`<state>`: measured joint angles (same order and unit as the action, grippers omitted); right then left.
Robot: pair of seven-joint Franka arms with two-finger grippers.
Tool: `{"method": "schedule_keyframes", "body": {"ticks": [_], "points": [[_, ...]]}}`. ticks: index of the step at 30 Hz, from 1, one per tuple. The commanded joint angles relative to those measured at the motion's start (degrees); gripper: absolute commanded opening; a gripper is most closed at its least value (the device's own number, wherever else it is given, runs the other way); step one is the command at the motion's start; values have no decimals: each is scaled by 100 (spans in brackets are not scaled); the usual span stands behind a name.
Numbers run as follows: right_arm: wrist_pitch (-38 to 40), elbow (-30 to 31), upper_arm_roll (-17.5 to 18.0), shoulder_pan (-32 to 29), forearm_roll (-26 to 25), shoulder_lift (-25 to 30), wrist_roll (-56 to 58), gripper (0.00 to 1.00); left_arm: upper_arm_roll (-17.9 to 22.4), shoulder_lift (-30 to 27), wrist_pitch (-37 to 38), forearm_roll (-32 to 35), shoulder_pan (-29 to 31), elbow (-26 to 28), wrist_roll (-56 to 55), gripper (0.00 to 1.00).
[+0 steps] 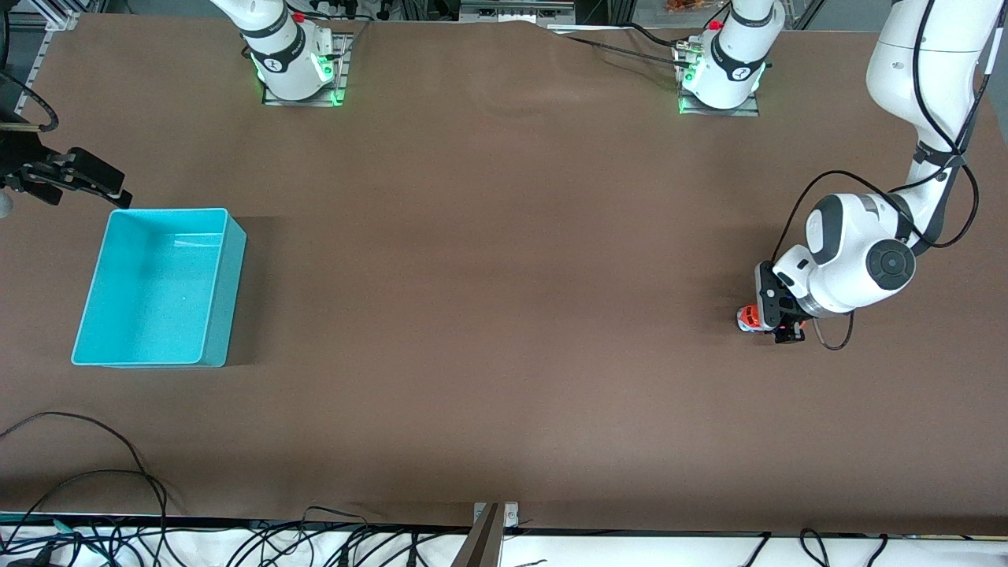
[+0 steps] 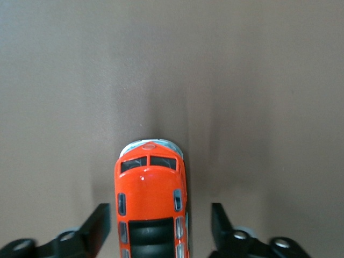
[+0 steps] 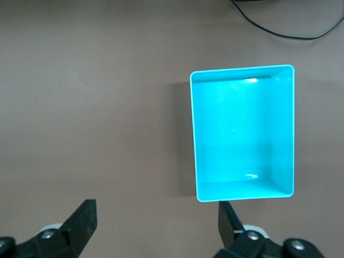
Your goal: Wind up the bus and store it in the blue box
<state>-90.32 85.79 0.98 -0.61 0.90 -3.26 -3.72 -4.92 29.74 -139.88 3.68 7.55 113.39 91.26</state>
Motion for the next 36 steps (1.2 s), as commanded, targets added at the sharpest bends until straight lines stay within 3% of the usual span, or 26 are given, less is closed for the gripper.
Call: {"method": "schedule_keyframes", "body": {"ticks": [1, 4, 8, 25, 36], "points": [[23, -98, 16, 8, -64, -17, -15, 100, -27, -48, -92, 203, 45, 61, 93, 37], [23, -98, 16, 8, -64, -17, -24, 100, -27, -39, -83, 203, 36, 61, 102, 25], [23, -98, 16, 8, -64, -17, -24, 100, -27, -21, -83, 203, 45, 61, 102, 17], [23, -98, 16, -1, -64, -17, -24, 100, -18, 190, -83, 203, 150, 61, 93, 16], [23, -98, 16, 8, -64, -17, -24, 100, -27, 339, -65, 203, 704, 8, 752, 15]]}}
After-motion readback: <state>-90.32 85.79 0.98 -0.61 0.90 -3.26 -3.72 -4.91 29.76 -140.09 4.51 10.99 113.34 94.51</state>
